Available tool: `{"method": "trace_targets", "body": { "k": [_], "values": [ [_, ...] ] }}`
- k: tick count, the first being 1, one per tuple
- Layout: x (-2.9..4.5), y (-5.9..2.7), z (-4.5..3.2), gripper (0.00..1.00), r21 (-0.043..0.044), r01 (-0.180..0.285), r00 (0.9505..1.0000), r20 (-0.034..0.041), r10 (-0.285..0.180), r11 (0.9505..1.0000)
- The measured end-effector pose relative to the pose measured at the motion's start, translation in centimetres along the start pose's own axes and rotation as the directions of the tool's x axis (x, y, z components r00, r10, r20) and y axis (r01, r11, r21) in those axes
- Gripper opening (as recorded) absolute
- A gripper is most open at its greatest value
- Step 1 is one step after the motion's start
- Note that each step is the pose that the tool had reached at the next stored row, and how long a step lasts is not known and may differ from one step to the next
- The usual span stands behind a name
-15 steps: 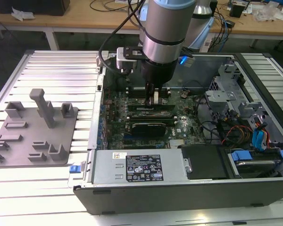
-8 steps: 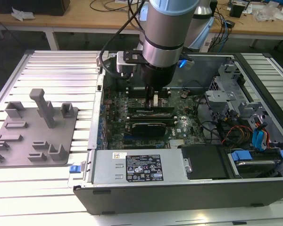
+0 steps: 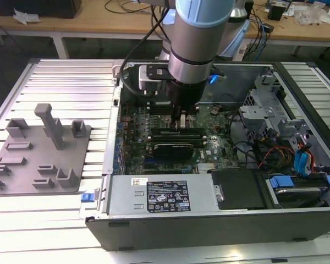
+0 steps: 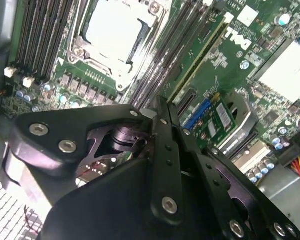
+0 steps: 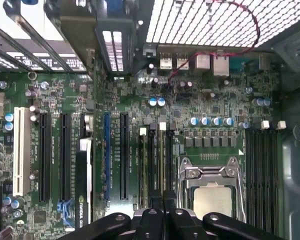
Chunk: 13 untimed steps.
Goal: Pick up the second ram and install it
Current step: 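Insert the second ram into the second slot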
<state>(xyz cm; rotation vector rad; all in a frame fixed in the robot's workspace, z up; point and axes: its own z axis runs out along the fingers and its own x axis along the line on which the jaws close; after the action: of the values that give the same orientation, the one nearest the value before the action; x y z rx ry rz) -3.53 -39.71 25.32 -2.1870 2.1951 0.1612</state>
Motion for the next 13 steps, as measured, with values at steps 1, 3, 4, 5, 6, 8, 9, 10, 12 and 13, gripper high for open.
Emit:
{"method": "trace_targets", "body": {
  "k": [1,3,4,5,6,8,9,10,12,13],
  "values": [
    [-0.06,-0.24,0.16,0.09,-0.0003,0.000,1.0000,0.0000,0.000,1.0000],
    [-0.15,-0.27,0.31,0.09,-0.0003,0.000,1.0000,0.0000,0.000,1.0000],
    [-0.22,-0.27,0.35,0.09,-0.0003,0.000,1.0000,0.0000,0.000,1.0000],
    [-0.37,-0.26,0.45,0.09,-0.0003,0.000,1.0000,0.0000,0.000,1.0000],
    [-0.43,-0.26,0.48,0.09,-0.0003,0.000,1.0000,0.0002,0.000,1.0000],
    [-0.42,-0.16,0.60,0.09,0.0035,0.000,1.0000,0.0001,0.000,1.0000],
    [-0.41,0.01,0.69,0.09,0.0110,0.001,1.0000,-0.0002,-0.001,0.9999],
    [-0.40,0.15,0.80,0.09,0.0155,0.002,1.0000,0.0001,-0.002,0.9999],
    [-0.40,0.21,0.82,0.09,0.0169,0.002,1.0000,-0.0001,-0.002,0.9999],
    [-0.39,0.23,0.86,0.09,0.0207,0.002,1.0000,-0.0001,-0.002,0.9998]
  ]
}}
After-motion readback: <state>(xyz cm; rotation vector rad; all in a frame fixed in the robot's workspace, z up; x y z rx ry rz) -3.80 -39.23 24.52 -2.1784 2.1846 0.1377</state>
